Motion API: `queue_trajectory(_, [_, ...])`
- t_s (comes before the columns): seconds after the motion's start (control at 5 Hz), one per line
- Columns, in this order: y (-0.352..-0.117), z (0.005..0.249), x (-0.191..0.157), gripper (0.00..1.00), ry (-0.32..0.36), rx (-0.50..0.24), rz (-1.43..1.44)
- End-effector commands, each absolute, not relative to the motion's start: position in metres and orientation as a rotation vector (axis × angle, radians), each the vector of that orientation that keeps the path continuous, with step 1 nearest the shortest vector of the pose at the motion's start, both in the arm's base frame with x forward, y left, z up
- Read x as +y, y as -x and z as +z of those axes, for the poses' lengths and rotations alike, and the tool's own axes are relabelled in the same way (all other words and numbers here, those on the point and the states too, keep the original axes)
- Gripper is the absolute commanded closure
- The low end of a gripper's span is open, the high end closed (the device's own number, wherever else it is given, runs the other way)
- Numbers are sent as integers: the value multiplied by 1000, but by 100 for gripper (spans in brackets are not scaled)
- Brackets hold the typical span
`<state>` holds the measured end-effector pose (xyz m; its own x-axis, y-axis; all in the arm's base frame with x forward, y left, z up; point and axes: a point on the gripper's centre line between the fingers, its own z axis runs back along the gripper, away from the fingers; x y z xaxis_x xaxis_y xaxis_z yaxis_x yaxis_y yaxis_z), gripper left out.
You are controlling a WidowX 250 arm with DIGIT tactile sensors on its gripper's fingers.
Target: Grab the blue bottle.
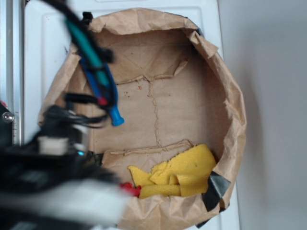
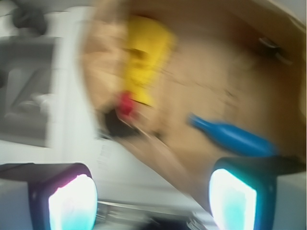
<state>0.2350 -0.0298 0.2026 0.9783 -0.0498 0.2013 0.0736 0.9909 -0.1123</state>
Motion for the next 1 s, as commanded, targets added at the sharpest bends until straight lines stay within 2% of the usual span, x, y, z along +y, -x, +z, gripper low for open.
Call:
queue_trajectory(0.0, [-279, 171, 14, 0, 177, -251, -249])
queue_trajectory(0.2, [-268, 140, 32, 0, 142, -220, -347])
queue_trajectory(0.6, [-269, 126, 52, 0, 93, -156, -277])
queue_trajectory(0.8, [-269, 126, 52, 0, 93, -156, -277])
